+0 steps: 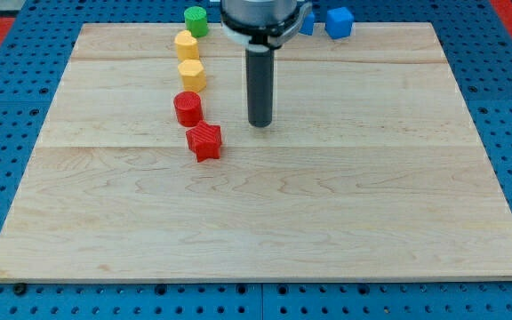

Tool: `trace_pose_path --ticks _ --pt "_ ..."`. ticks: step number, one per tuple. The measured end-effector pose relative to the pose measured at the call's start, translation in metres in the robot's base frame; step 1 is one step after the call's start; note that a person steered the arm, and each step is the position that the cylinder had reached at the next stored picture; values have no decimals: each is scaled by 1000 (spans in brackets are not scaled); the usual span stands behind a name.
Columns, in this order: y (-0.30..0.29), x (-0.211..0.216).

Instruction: Nudge the green circle a little bit left

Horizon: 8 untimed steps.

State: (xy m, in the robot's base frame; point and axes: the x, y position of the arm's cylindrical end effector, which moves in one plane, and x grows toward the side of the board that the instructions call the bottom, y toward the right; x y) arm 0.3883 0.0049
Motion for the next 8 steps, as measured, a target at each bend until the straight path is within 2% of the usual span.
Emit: trace_pose_path --ticks 3,5,8 --pt "-18 -110" --pt "-75 -144" --pt "-64 -196"
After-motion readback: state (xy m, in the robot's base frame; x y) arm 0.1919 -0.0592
